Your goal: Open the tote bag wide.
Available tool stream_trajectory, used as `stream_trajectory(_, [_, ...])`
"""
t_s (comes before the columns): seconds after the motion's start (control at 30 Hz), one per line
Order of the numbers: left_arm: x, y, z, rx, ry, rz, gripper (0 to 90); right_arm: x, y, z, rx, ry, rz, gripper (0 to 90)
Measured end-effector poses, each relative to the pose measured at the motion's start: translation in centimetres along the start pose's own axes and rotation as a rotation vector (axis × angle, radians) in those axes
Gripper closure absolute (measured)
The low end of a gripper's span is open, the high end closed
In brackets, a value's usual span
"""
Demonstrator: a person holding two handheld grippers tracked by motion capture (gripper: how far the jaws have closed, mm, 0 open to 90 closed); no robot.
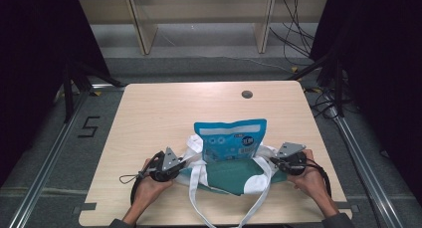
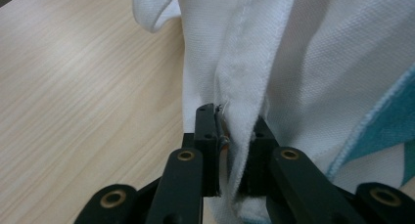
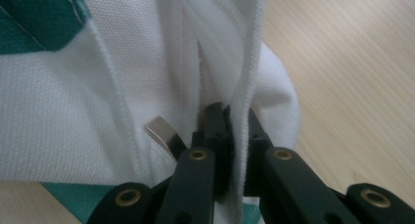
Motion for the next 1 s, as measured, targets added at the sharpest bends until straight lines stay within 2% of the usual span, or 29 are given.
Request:
stream_trajectory(0.03, [-0.1,0.1,0.1,-0.015,0.006,-0.001,80.3,0.0,0.1,0.1,-0.002,0.006,0.003,86.5])
stream_trajectory(0.17, [-0.5,0.3,0.3,-0.012,0.012,0.004,80.2,-0.6,-0.1,0.1,-0.013,0.008,-0.008,86.5])
stream_trajectory(0.23, [-0.9,0.8,0.2,-0.012,0.005,-0.013,80.3,-1.1,-0.4,-0.2,-0.020,0.006,0.000,86.5])
stream_trajectory(0.33, [-1.1,1.6,0.2,-0.029,0.024,-0.035,80.3,-2.1,-0.8,-1.0,-0.018,0.006,0.020,86.6])
stream_trajectory(0.43, [-1.4,2.7,0.3,0.004,-0.003,-0.042,80.2,-2.8,-1.2,-1.5,-0.029,-0.001,0.013,86.6])
stream_trajectory(0.47, [-1.4,3.1,0.3,-0.005,0.011,-0.049,80.2,-3.1,-1.4,-1.8,-0.037,-0.007,0.017,86.6])
stream_trajectory(0.53, [-1.7,3.5,0.2,0.020,0.007,-0.065,80.2,-3.7,-1.7,-2.3,-0.034,-0.005,0.020,86.6])
stream_trajectory(0.57, [-1.9,4.0,0.1,0.007,0.016,-0.076,80.2,-4.0,-1.8,-2.6,-0.035,-0.005,0.025,86.5])
stream_trajectory(0.6, [-2.1,4.2,0.2,0.032,0.026,-0.081,80.2,-4.3,-2.0,-2.9,-0.036,-0.008,0.029,86.5])
stream_trajectory(0.63, [-2.2,4.5,0.1,0.036,0.028,-0.089,80.2,-4.6,-2.1,-3.1,-0.042,-0.010,0.032,86.5])
stream_trajectory(0.7, [-2.3,5.0,-0.1,0.032,0.051,-0.098,80.1,-5.0,-2.3,-3.4,-0.046,-0.012,0.033,86.5])
stream_trajectory(0.73, [-2.3,5.3,-0.3,0.023,0.045,-0.091,79.6,-5.1,-2.4,-3.5,-0.053,-0.011,0.038,86.2])
stream_trajectory(0.77, [-2.2,5.0,-0.2,0.055,0.045,-0.085,78.8,-5.0,-2.4,-3.5,-0.067,-0.013,0.042,83.8])
stream_trajectory(0.8, [-2.1,5.2,-0.3,0.027,0.036,-0.079,77.5,-5.0,-2.5,-3.5,-0.080,-0.017,0.046,78.9])
stream_trajectory(0.83, [-1.9,5.3,-0.5,0.039,0.019,-0.087,76.0,-4.9,-2.7,-3.5,-0.103,-0.022,0.053,77.2])
stream_trajectory(0.87, [-1.5,5.1,-0.4,0.086,0.024,-0.085,72.4,-4.7,-2.9,-3.5,-0.142,-0.024,0.044,74.1])
stream_trajectory(0.9, [-1.0,5.4,-0.9,0.066,-0.001,-0.076,69.3,-4.3,-3.0,-3.6,-0.173,-0.026,0.036,71.7])
stream_trajectory(0.93, [-0.7,5.4,-1.1,0.092,-0.020,-0.069,64.8,-3.7,-3.2,-3.9,-0.197,-0.039,0.036,63.2])
stream_trajectory(0.97, [-0.1,5.5,-1.4,0.100,-0.042,-0.051,62.4,-3.2,-3.5,-4.1,-0.210,-0.047,0.059,58.9])
stream_trajectory(1.0, [0.6,5.4,-1.5,0.109,-0.043,-0.036,60.2,-2.4,-4.0,-4.4,-0.216,-0.067,0.086,55.6])
Point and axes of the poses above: each handheld gripper's, and its own axes: x roughly backward along the jaws, z roughly out of its underside, y roughly to its left, the point moved 8 cm from there along -x, roughly forward along the jaws, and after that the axes turned 7 degrees about z, right-handed, at the moved point
